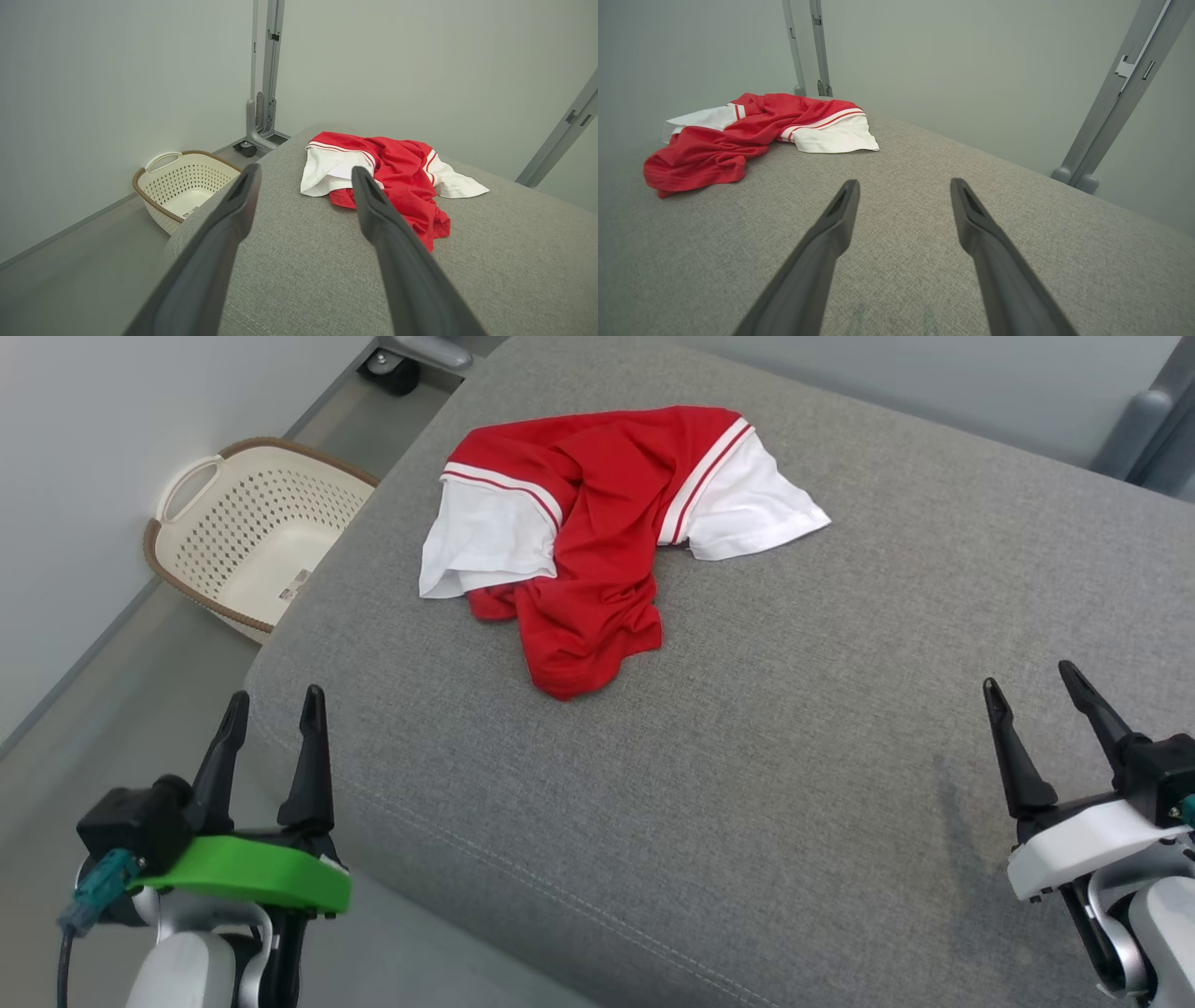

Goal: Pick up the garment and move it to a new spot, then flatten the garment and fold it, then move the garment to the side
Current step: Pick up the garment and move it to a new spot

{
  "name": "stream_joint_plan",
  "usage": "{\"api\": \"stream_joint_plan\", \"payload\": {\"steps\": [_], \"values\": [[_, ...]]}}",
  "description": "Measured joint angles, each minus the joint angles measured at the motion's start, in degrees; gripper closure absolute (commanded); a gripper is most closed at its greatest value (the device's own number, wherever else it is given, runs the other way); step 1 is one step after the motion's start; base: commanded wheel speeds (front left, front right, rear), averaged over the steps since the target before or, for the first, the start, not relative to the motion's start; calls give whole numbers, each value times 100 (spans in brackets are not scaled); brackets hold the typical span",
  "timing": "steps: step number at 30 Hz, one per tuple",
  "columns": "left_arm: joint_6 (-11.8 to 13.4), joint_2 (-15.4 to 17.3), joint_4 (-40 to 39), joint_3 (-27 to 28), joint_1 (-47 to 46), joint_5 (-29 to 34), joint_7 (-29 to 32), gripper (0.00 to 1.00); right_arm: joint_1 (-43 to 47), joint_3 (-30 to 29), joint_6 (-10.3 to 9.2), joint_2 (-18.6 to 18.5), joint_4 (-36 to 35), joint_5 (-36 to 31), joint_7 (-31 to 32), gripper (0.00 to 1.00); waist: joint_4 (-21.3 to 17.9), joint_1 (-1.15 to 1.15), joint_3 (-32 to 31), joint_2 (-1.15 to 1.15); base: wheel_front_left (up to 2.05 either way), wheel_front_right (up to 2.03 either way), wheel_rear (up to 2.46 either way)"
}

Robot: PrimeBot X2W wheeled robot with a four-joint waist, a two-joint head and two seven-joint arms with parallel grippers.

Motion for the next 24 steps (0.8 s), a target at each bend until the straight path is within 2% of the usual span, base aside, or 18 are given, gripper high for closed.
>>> {"api": "stream_joint_plan", "payload": {"steps": [8,16,24], "values": [[-13,32,148,-57,-978,-123,680,0,-242,-187,-1,-370,-287,-122,154,0,35,0,505,0,0,0,0],[-12,69,634,-130,-2012,-180,1376,0,-380,-319,-3,-651,-591,-247,330,0,49,0,959,0,0,0,0],[14,0,1314,-53,-2688,-552,2074,0,-491,-369,1,-856,-833,-290,516,0,-34,0,1387,0,0,0,0]]}}
